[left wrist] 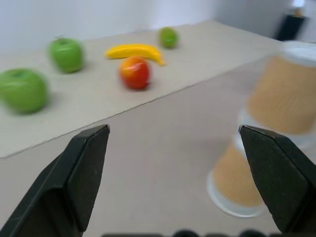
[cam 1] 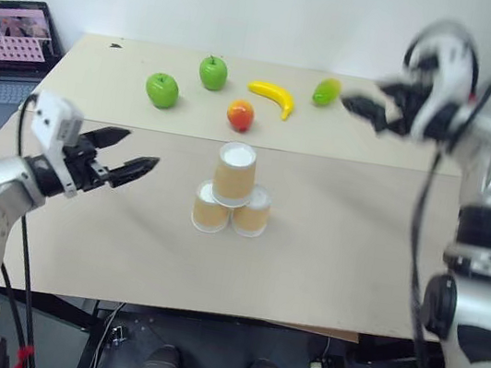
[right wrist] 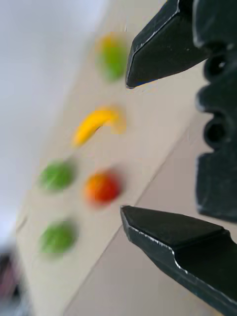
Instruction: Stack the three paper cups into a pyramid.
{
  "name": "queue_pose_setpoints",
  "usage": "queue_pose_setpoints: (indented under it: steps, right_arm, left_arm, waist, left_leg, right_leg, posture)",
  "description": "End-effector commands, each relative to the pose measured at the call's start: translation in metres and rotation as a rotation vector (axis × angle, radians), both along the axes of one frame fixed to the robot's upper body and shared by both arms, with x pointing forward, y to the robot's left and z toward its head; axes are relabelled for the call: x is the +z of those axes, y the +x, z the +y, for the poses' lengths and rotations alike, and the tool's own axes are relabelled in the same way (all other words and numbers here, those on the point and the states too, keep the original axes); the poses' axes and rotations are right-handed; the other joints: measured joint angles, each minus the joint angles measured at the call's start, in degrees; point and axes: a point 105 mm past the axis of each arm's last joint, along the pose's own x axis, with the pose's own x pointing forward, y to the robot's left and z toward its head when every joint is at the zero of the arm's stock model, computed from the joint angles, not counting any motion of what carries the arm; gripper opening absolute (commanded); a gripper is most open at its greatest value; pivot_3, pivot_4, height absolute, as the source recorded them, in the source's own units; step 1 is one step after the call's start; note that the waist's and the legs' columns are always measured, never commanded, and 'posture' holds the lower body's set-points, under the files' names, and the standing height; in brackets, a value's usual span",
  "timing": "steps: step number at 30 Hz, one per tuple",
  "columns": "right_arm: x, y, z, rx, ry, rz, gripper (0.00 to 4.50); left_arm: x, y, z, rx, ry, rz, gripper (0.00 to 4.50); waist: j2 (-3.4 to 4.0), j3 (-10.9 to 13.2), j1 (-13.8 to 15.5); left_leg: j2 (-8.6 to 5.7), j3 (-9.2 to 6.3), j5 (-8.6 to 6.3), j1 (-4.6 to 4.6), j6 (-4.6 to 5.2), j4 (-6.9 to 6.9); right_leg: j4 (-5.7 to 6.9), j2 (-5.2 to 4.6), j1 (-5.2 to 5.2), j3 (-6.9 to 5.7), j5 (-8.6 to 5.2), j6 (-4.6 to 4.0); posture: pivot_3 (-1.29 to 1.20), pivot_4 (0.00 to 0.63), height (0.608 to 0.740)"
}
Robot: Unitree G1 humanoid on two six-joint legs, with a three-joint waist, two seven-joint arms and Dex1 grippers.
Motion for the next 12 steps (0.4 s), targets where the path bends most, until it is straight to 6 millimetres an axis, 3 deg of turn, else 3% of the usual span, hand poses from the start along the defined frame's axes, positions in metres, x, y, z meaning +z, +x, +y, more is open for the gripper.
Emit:
queue_pose_setpoints:
  steps: [1, 4, 7, 12]
  right_arm:
    - [-0.008, -0.011, -0.041, -0.276, -0.106, -0.101, 4.44]
    - [-0.031, -0.013, -0.040, -0.304, -0.111, -0.118, 4.44]
    - [-0.040, -0.011, -0.029, -0.280, -0.078, -0.151, 4.44]
    - [-0.056, -0.012, -0.022, -0.269, -0.024, -0.142, 4.44]
  left_arm:
    - [0.015, 0.004, 0.043, 0.376, -0.045, -0.142, 4.50]
    - [-0.004, 0.009, 0.067, 0.574, -0.034, -0.137, 4.50]
    - [-0.019, 0.013, 0.082, 0.710, -0.038, -0.152, 4.50]
    - [-0.040, 0.020, 0.087, 0.774, -0.086, -0.158, 4.50]
  waist:
    - [0.11, 0.00, -0.11]
    - [0.13, -0.03, -0.99]
    - [0.14, -0.03, -1.74]
    - [0.12, -0.04, -1.52]
  left_leg:
    - [0.00, 0.04, 0.00, 0.00, 0.00, 0.00]
    - [0.06, 0.19, 0.00, 0.29, 0.00, -0.04]
    - [0.14, 0.32, 0.00, 0.55, 0.01, -0.12]
    - [0.14, 0.30, 0.00, 0.44, 0.00, -0.12]
  right_leg:
    - [0.05, 0.00, -0.04, 0.05, 0.00, 0.00]
    - [-0.05, 0.09, 0.12, 0.20, 0.01, -0.01]
    - [-0.21, 0.21, 0.24, 0.36, 0.01, -0.02]
    - [-0.28, 0.19, 0.23, 0.32, 0.01, -0.02]
  posture:
    - [0.00, 0.150, 0.732]
    - [0.00, 0.150, 0.732]
    - [0.00, 0.150, 0.732]
    - [0.00, 0.150, 0.732]
